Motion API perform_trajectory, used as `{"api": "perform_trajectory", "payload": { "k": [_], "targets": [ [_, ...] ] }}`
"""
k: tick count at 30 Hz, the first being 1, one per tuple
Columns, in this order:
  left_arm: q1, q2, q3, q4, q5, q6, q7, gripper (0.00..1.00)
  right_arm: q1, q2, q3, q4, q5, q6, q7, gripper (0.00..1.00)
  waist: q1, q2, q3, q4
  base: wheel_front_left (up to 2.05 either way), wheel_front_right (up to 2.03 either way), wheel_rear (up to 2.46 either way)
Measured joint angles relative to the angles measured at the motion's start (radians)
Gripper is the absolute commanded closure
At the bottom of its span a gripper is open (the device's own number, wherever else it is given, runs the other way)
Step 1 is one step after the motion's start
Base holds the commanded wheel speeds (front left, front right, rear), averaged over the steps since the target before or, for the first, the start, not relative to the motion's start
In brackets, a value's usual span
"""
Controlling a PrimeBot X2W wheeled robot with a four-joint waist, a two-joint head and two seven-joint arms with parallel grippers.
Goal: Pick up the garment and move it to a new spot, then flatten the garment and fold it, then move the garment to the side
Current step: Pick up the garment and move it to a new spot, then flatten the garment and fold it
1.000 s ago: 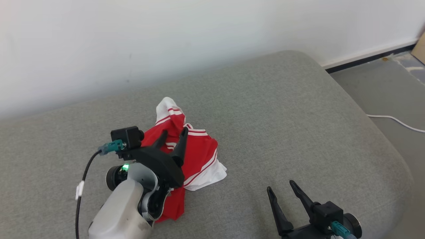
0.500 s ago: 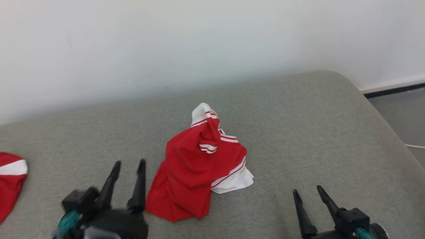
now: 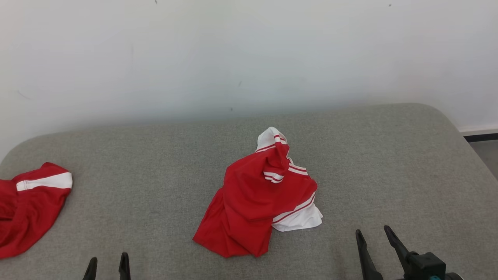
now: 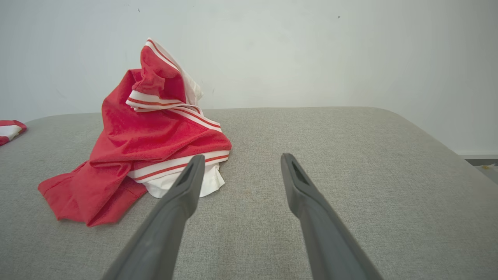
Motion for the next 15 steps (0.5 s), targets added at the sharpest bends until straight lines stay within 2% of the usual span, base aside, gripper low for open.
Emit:
{"api": "perform_trajectory", "payload": {
  "k": [10, 15],
  "targets": [
    [0.035, -0.045, 0.055, -0.008, 0.042, -0.053, 0.0, 0.0, 0.019, 0.006, -0.012, 0.003, 0.0, 0.0, 0.0, 0.0, 0.0, 0.0, -0.007, 0.009, 0.0, 0.0, 0.0],
    [0.018, -0.056, 0.063, -0.001, 0.052, -0.062, 0.0, 0.0, 0.02, 0.008, -0.012, 0.003, 0.0, 0.0, 0.0, 0.0, 0.0, 0.0, -0.006, 0.01, 0.0, 0.0, 0.0]
  ]
}}
